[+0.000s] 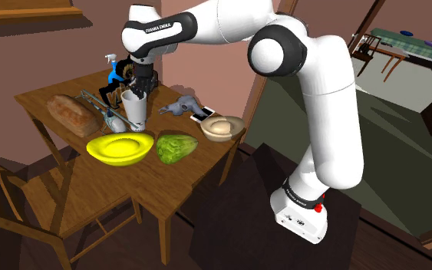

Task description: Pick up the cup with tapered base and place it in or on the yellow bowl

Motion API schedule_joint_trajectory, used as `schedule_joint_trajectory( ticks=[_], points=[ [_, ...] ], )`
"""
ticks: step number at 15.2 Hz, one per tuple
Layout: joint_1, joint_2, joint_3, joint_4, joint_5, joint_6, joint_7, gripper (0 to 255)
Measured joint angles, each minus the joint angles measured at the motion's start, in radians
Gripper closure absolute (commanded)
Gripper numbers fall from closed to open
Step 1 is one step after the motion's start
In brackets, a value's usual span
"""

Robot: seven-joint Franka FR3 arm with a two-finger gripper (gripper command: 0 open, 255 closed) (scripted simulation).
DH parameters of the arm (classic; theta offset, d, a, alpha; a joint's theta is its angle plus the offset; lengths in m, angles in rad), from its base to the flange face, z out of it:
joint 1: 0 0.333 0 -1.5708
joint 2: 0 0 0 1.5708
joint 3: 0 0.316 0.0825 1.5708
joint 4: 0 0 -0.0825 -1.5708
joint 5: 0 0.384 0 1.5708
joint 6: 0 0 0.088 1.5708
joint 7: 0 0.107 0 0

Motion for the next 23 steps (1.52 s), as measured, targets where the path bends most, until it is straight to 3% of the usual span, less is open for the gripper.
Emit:
schedule_joint_trajectory(
  ticks=[5, 7, 23],
  points=[
    [0.072, 0.076, 0.018, 0.142, -0.012, -0.055, 0.103, 255],
    [0.086, 0.086, 0.021, 0.145, -0.013, -0.046, 0.12, 255],
    [0.091, 0.184, 0.029, 0.1, -0.003, 0.097, 0.11, 255]
  ],
)
